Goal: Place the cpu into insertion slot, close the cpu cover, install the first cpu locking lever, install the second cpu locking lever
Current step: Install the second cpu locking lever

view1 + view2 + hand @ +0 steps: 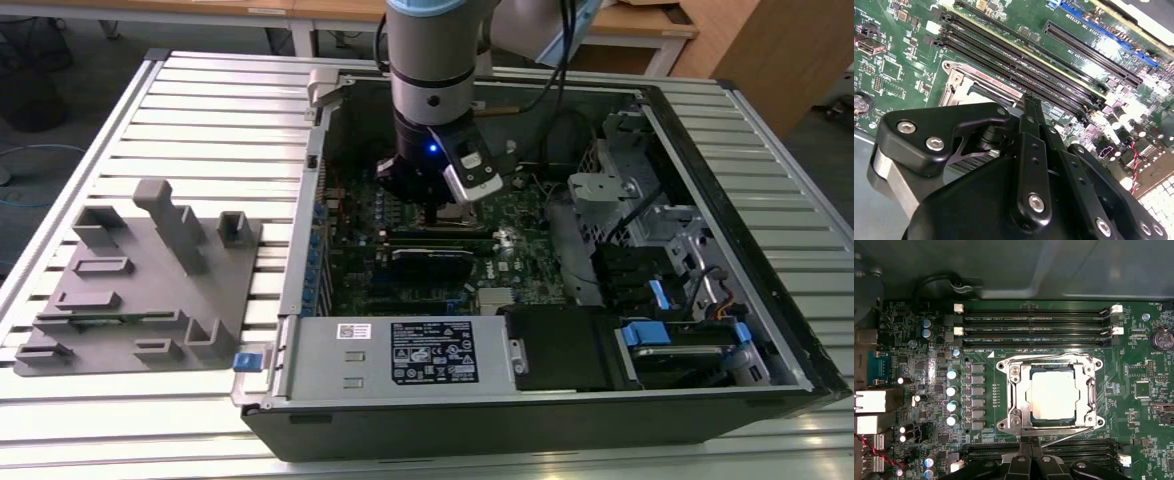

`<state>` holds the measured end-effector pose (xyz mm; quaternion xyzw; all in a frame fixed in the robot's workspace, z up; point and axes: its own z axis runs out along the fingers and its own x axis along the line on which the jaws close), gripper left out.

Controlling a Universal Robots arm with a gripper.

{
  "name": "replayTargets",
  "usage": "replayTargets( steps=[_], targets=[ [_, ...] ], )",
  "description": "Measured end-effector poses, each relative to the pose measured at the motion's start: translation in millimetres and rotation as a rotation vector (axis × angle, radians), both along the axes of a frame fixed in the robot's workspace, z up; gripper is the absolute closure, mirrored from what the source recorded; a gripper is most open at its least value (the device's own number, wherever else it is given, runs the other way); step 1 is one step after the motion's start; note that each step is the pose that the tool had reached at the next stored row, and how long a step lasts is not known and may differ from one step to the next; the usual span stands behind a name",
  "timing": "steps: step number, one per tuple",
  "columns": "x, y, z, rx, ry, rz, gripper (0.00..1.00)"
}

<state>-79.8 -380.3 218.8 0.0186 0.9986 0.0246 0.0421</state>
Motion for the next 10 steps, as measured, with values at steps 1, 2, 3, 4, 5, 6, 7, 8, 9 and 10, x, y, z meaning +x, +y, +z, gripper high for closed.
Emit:
replayTargets(
  steps=[1,2,3,4,5,6,7,8,9,10],
  targets=[
    [0.0,0.0,0.0,-0.0001,0.0,0.0,0.89],
    [0.0,0.0,0.0,-0.0001,0.0001,0.0,0.89],
    [0.0,0.0,0.0,-0.0001,0.0,0.0,0.89],
    [0.0,-0.1,0.0,0.0,0.0,0.0,0.89],
    [-0.1,-0.1,0.0,-0.0001,0.0,0.0,0.89],
    [-0.4,0.0,-0.1,0.0,-0.0001,0.0,0.89],
    [-1.1,-0.1,-0.1,0.0,-0.0001,0.0,0.89],
    [-1.9,-0.1,-0.2,0.0,-0.0001,0.0,0.89],
    [-2.6,-0.1,-0.2,0.0,-0.0001,0.0,0.89],
    [-3.2,-0.4,-0.2,-0.0002,0.0,0.0,0.89]
  ],
)
